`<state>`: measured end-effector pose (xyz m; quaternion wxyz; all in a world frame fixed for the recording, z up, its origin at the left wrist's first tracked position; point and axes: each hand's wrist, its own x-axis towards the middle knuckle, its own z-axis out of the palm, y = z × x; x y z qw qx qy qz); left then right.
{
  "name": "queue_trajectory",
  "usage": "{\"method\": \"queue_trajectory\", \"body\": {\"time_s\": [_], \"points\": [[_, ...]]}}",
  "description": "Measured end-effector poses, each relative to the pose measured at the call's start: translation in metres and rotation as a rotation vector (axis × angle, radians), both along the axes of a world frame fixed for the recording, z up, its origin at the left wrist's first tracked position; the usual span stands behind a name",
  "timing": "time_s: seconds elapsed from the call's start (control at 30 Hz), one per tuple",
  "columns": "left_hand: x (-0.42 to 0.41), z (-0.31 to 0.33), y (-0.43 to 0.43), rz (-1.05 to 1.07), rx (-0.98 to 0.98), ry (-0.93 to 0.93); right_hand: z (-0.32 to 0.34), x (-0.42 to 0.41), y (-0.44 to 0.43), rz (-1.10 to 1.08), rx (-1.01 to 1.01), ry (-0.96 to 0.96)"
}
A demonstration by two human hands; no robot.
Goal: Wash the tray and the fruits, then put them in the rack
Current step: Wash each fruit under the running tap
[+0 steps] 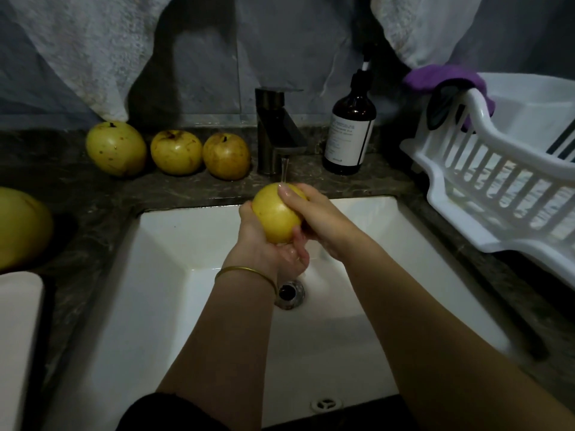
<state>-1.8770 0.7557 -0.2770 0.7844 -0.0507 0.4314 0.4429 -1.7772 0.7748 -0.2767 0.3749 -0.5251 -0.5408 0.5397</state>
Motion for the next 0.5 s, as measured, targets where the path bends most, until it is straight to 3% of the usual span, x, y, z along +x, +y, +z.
{"method": "queue_trajectory", "body": {"time_s": [0.07,0.27,0.33,0.5], "points": [[-0.001,0.001,-0.002,-0.023,0.035,-0.022,-0.001,0.002,0.002,0.049,0.036,0.056],[-0.001,0.006,-0.009,-0.152,0.089,0.109,0.002,0.019,0.005,0.207,-0.187,0.481],[-0.003,0.007,-0.009,-0.191,0.112,0.207,0.002,0.023,0.005,0.212,-0.173,0.409],[-0.011,0.011,-0.008,-0.299,0.2,0.509,0.006,0.025,-0.001,0.182,-0.01,0.026]]}}
